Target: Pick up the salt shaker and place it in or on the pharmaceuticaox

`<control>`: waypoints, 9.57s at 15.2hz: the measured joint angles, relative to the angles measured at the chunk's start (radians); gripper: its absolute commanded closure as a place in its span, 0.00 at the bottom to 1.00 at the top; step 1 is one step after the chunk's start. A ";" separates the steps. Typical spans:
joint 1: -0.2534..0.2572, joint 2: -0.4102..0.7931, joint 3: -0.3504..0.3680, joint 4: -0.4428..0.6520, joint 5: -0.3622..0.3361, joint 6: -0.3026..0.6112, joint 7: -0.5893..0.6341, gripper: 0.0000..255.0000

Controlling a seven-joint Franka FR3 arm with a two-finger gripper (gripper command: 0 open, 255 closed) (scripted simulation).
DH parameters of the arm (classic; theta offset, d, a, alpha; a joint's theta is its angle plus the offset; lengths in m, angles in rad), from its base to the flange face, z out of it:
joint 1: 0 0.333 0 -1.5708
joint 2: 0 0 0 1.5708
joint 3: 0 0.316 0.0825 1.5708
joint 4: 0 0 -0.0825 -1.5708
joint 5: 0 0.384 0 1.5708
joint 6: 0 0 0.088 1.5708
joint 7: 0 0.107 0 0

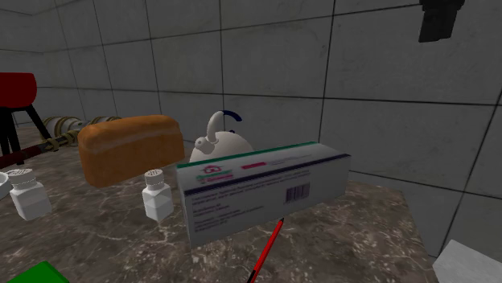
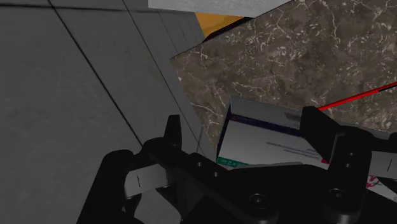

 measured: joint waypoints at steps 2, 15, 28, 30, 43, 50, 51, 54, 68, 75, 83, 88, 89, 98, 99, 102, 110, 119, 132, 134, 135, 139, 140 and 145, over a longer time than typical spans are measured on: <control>0.003 0.012 0.005 0.002 0.004 0.011 0.004 0.00; 0.085 0.303 0.154 0.014 0.072 0.304 0.120 0.00; 0.145 0.693 0.299 0.204 0.005 0.515 0.259 0.00; 0.159 0.759 0.318 0.246 -0.021 0.537 0.288 0.00; 0.279 1.139 0.351 0.547 -0.193 0.593 0.412 0.00; 0.284 1.183 0.338 0.537 -0.219 0.645 0.426 0.00; 0.284 1.184 0.337 0.537 -0.219 0.646 0.427 0.00; 0.284 1.184 0.337 0.537 -0.219 0.647 0.427 0.00; 0.281 1.169 0.342 0.547 -0.209 0.624 0.418 1.00; 0.276 1.129 0.355 0.581 -0.183 0.553 0.396 1.00; 0.270 1.091 0.364 0.639 -0.155 0.464 0.369 1.00; 0.271 1.076 0.369 0.685 -0.143 0.404 0.356 1.00; 0.271 1.072 0.370 0.691 -0.140 0.394 0.354 1.00; 0.275 1.058 0.376 0.793 -0.126 0.282 0.332 1.00; 0.265 1.039 0.375 0.772 -0.118 0.286 0.323 1.00; 0.221 0.953 0.367 0.672 -0.079 0.313 0.274 1.00; 0.122 0.667 0.299 0.343 0.045 0.398 0.086 1.00; 0.084 0.490 0.212 0.137 0.099 0.444 -0.063 1.00; 0.081 0.541 0.222 0.016 0.082 0.613 -0.042 1.00; 0.081 0.541 0.222 0.010 0.082 0.619 -0.041 1.00; 0.081 0.541 0.222 0.009 0.082 0.621 -0.041 1.00; 0.081 0.540 0.222 0.008 0.082 0.622 -0.041 0.00; 0.081 0.540 0.222 0.008 0.082 0.622 -0.041 0.00; 0.081 0.540 0.222 0.008 0.082 0.622 -0.041 0.00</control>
